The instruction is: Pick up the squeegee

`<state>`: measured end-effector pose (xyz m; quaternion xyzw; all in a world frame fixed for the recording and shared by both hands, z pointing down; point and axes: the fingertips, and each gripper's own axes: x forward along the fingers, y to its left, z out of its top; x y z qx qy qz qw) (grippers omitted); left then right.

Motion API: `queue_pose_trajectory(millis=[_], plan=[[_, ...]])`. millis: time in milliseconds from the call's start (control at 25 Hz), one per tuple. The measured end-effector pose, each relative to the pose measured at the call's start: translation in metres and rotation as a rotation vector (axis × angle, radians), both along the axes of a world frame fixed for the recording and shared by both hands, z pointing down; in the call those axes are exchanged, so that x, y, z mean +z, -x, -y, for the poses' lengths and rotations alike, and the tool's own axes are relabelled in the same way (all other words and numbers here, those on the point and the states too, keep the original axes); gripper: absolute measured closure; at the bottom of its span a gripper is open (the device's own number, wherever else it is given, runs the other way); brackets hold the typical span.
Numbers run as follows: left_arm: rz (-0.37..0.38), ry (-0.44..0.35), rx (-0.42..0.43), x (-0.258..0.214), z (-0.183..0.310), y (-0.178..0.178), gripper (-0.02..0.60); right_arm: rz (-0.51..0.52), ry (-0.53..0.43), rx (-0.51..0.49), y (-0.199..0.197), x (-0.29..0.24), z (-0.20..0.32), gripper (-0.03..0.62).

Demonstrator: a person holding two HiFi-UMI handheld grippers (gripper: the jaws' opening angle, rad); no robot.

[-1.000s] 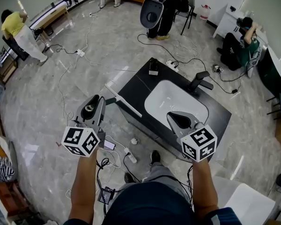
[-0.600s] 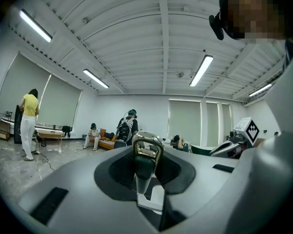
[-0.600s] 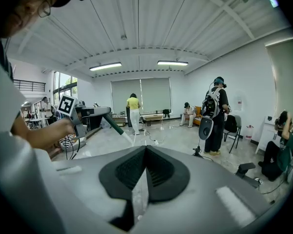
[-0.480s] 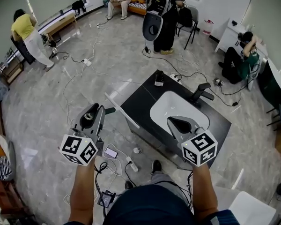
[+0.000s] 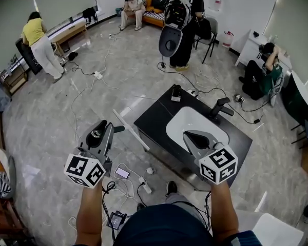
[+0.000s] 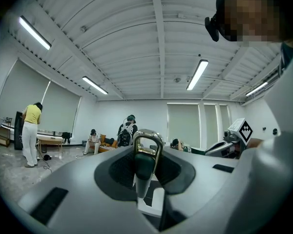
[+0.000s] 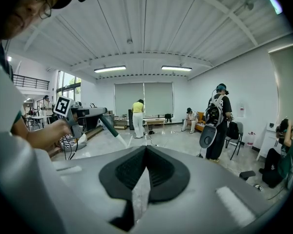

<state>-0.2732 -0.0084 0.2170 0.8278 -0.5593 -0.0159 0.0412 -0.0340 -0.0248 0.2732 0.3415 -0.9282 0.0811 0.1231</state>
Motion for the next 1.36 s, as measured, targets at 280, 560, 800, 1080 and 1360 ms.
queue_pose_trajectory(millis=[280, 560, 800, 1080, 1360], plan=[[0.001, -0.03, -0.004, -0.014, -0.015, 0.009, 0.503, 0.006, -0.044, 0.01, 0.002, -0.014, -0.006, 0.585], [0.01, -0.066, -0.008, -0.033, -0.032, 0.019, 0.503, 0.011, -0.066, -0.005, 0.013, -0.027, -0.018, 0.586], [0.01, -0.075, -0.014, -0.038, -0.042, 0.026, 0.505, 0.013, -0.062, -0.012, 0.019, -0.029, -0.025, 0.586], [0.012, -0.082, -0.015, -0.044, -0.049, 0.028, 0.505, 0.012, -0.061, -0.012, 0.021, -0.034, -0.033, 0.586], [0.011, -0.084, -0.013, -0.037, -0.048, 0.033, 0.505, 0.009, -0.059, -0.009, 0.024, -0.028, -0.035, 0.586]])
